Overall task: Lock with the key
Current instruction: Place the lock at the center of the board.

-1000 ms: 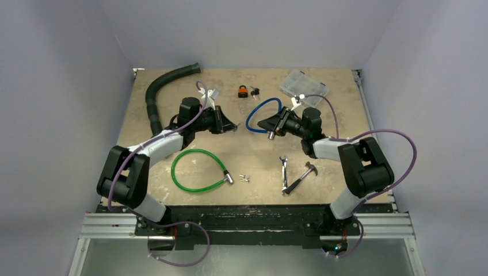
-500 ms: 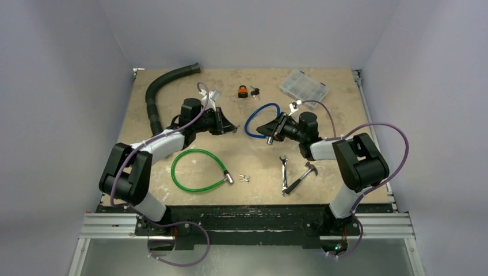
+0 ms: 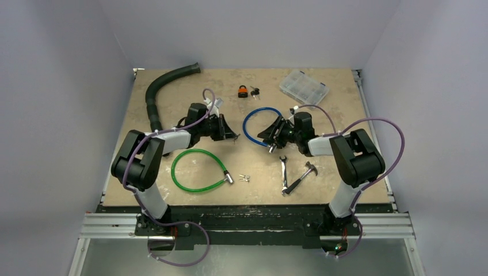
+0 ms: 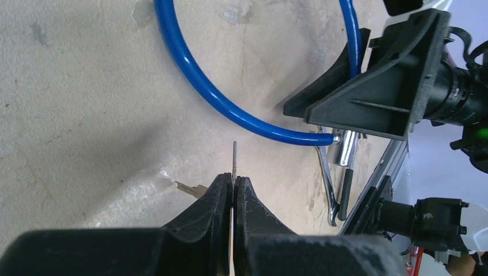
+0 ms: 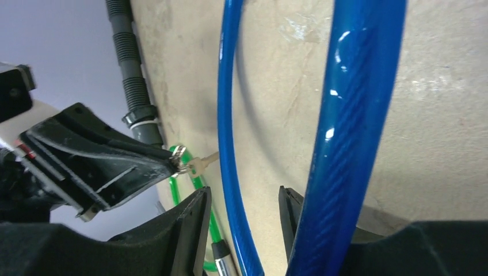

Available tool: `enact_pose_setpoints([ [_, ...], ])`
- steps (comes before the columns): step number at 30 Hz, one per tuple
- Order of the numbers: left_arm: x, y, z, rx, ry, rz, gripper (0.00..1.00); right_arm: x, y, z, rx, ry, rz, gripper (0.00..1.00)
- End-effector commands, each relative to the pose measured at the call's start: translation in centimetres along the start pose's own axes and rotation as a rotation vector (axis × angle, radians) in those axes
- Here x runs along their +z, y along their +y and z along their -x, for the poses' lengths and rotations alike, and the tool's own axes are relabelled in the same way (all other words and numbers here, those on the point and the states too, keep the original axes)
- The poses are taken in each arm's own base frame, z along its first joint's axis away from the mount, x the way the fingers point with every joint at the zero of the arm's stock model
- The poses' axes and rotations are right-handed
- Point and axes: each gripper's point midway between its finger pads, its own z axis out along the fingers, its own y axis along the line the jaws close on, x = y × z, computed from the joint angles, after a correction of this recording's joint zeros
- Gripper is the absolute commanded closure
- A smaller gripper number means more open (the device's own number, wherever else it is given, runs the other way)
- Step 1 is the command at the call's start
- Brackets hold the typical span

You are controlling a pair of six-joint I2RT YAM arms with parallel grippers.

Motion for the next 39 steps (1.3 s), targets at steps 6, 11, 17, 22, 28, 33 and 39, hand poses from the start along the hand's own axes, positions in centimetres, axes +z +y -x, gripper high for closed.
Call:
enact_pose_setpoints([
  [6, -2.3, -4.2, 5.3, 0.072, -0.152, -0.123, 1.00, 2.3, 3.7, -0.6, -0.205, 0.064, 0.044, 0.98],
  [11, -6.3, -3.3, 8.4, 0.085, -0.237, -0.081, 1.00, 3.7, 7.2, -2.4, -0.244, 0.126, 0.169, 1.00],
  [17, -10.2, -1.9, 11.5, 0.099, -0.328, -0.017, 1.00, 7.3, 8.6, -2.6, -0.243, 0.149, 0.204, 1.00],
  [22, -11.0, -2.0, 11.4, 0.127, -0.329, -0.002, 1.00, 11.0, 7.5, -1.7, -0.198, 0.164, 0.148, 0.71],
  [28, -11.5, -2.2, 11.3, 0.144, -0.326, 0.000, 1.00, 11.8, 6.6, -0.8, -0.224, 0.132, 0.005, 0.49],
  [33, -11.8, -2.5, 11.4, 0.180, -0.336, 0.004, 1.00, 10.4, 6.3, -0.7, -0.355, 0.109, -0.200, 0.17],
  [39, -12.2, -3.0, 11.4, 0.225, -0.343, -0.005, 1.00, 8.5, 6.9, 0.8, -0.487, 0.061, -0.350, 0.01],
])
